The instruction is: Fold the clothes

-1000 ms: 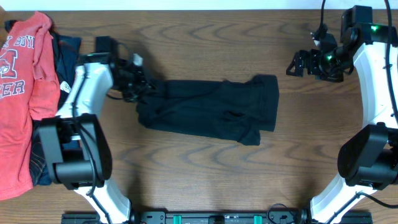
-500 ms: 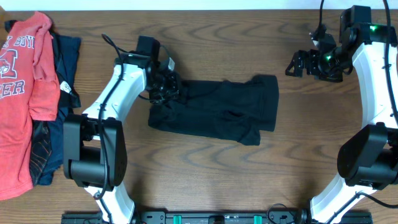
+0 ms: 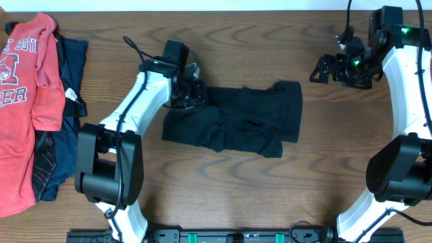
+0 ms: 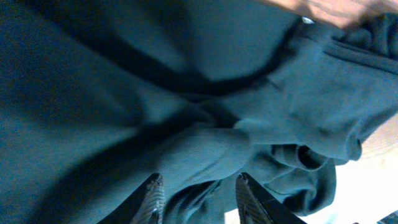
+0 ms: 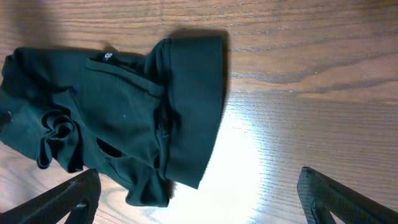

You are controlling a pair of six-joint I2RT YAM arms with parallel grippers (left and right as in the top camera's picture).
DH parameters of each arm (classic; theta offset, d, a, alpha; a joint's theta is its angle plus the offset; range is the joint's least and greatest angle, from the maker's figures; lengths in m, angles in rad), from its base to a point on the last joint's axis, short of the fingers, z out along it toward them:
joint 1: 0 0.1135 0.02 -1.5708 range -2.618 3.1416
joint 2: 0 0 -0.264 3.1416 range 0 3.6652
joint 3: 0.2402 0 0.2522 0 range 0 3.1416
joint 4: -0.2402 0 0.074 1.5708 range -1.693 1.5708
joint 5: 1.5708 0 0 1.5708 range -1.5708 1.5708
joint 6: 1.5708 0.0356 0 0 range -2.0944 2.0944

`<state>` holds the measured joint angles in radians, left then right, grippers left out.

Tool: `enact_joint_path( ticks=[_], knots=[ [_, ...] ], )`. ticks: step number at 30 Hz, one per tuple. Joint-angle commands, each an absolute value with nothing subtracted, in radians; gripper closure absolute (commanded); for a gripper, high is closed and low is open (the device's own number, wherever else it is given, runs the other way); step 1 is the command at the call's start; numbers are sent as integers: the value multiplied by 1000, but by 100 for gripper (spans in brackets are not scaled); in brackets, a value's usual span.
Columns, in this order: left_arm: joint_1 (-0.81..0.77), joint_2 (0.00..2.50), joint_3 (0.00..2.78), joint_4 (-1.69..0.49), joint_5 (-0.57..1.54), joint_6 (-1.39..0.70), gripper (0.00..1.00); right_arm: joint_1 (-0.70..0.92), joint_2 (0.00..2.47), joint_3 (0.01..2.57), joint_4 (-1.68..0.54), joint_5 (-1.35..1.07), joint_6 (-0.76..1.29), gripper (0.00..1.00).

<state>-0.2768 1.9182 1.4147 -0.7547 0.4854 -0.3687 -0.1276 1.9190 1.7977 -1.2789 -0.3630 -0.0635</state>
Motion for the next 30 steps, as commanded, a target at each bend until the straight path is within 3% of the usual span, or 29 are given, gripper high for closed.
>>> enact_joint_path(
  ticks=[1, 4, 9, 17, 30],
  knots=[
    [-307, 1897, 1433, -751, 456, -377, 55, -117, 1908, 1816, -1283, -368, -84, 1],
    [-305, 1897, 1433, -751, 395, -380, 34, -118, 1908, 1816, -1298, -366, -96, 1],
    [-202, 1888, 1439, -762, 388, -379, 10, -143, 1910, 1796, -1320, -363, -114, 1],
    [21, 1793, 1488, -861, 426, -307, 8, -172, 1914, 1576, -1190, -419, -113, 1],
    [80, 1769, 1488, -928, 425, -240, 5, -123, 1917, 1238, -924, -707, -222, 1]
  ],
)
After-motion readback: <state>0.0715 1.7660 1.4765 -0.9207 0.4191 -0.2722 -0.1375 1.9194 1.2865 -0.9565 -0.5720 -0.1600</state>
